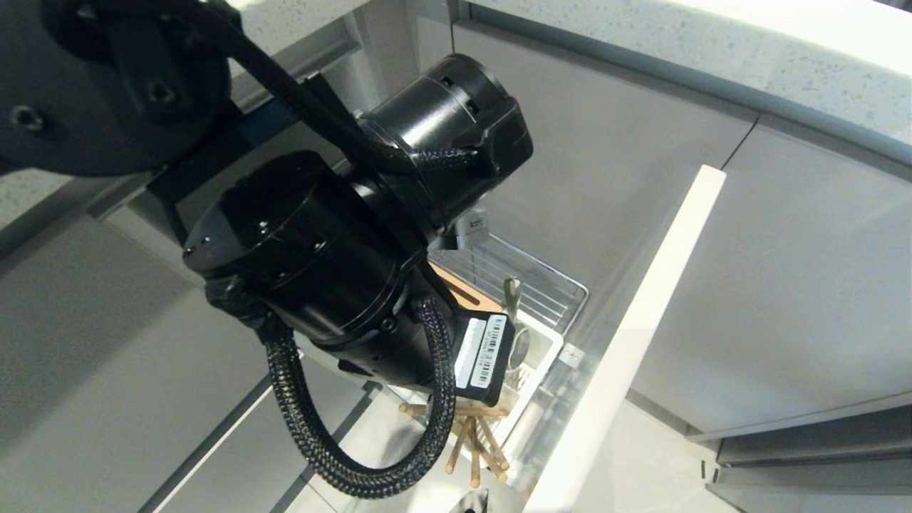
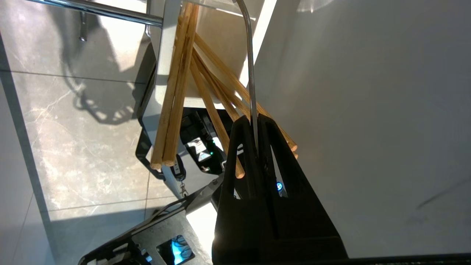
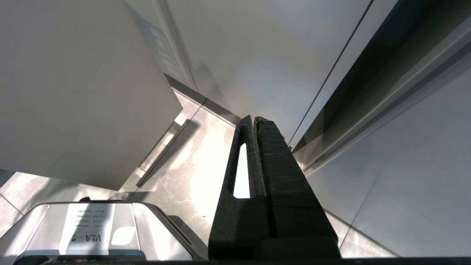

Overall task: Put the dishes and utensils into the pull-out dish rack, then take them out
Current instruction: Pick up the spoon and place it in the cupboard

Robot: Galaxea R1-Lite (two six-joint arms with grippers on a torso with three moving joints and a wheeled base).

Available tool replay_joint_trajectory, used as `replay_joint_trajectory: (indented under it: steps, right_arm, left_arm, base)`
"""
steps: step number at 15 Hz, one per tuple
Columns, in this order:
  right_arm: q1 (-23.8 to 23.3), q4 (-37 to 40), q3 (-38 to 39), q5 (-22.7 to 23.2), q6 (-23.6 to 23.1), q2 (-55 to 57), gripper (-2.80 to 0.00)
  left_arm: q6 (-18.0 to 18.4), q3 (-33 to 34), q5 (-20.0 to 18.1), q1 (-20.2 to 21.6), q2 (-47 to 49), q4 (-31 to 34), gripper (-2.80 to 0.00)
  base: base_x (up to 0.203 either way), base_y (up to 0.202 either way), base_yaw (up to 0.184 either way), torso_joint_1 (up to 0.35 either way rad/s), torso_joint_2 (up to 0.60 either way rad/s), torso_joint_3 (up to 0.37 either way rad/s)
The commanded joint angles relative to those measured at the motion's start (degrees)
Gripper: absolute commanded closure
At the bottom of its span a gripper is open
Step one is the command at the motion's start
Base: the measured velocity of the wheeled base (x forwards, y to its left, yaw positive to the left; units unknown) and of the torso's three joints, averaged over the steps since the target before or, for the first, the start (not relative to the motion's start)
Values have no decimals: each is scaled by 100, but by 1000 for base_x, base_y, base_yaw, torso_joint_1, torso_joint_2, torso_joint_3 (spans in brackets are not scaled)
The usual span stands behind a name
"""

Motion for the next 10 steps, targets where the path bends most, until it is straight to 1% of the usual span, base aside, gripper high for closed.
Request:
replay_joint_trajectory:
  steps: [1,10]
  right_arm:
    - [2,-2,0,0,1,0,0]
    - [2,-4,9,0,1,0,0]
  left_arm:
    - [-21,1,11,-7,92,47,0]
    - [-29,-7,18,11,386,40,0]
  base:
    - [0,0,0,0,0,0]
    - [0,0,0,0,0,0]
